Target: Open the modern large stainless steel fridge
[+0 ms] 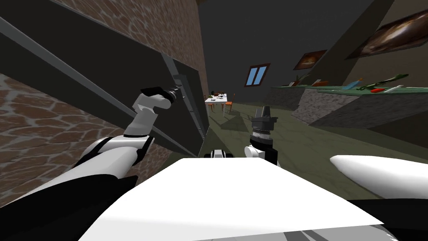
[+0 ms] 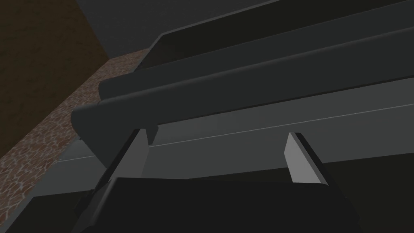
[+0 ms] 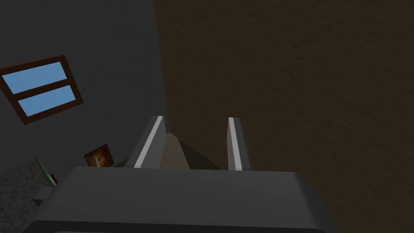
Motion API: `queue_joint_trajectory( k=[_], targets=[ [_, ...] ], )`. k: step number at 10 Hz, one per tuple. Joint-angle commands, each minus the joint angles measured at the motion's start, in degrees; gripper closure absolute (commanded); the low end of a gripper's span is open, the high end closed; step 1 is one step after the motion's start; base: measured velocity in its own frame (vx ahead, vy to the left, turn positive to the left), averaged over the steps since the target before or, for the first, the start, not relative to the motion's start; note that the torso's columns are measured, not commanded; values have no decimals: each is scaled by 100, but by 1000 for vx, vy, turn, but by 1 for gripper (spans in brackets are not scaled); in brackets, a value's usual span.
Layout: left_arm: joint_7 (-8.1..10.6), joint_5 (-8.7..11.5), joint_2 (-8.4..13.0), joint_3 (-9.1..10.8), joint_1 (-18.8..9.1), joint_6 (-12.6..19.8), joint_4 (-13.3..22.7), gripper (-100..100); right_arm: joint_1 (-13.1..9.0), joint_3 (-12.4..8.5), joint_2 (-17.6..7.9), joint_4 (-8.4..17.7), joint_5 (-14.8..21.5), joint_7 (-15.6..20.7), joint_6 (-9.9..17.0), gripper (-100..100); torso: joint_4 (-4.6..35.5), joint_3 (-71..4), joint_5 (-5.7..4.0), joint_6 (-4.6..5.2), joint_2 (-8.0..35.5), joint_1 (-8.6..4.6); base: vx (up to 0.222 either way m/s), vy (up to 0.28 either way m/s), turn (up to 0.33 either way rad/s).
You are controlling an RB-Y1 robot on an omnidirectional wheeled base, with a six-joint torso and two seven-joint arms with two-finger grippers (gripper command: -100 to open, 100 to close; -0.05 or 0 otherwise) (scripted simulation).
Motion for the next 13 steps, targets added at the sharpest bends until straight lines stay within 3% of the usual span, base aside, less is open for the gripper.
queue_joint_trajectory(
  k=[1,2,3,8,13],
  targets=[
    [-161,167,377,-10,-431,480,378,-100,0,0,0,0,0,0,0,0,-3,1,1,4,0,-4,-7,17,-256],
    [-230,237,521,-17,-584,620,517,-100,0,0,0,0,0,0,0,0,-4,0,2,5,-2,-3,-23,7,-177],
    [-230,237,521,-17,-584,655,517,-100,0,0,0,0,0,0,0,0,-4,-17,-3,10,-21,0,-14,9,-54],
    [-540,529,1161,-49,-1221,1359,1071,-100,1,0,0,0,0,0,0,0,-6,-46,-9,13,-56,1,-16,3,-164],
    [-740,752,1632,-81,-1680,1853,1411,-100,1,0,0,0,0,0,0,0,-6,-6,0,8,-6,-1,11,5,-142]
  ],
)
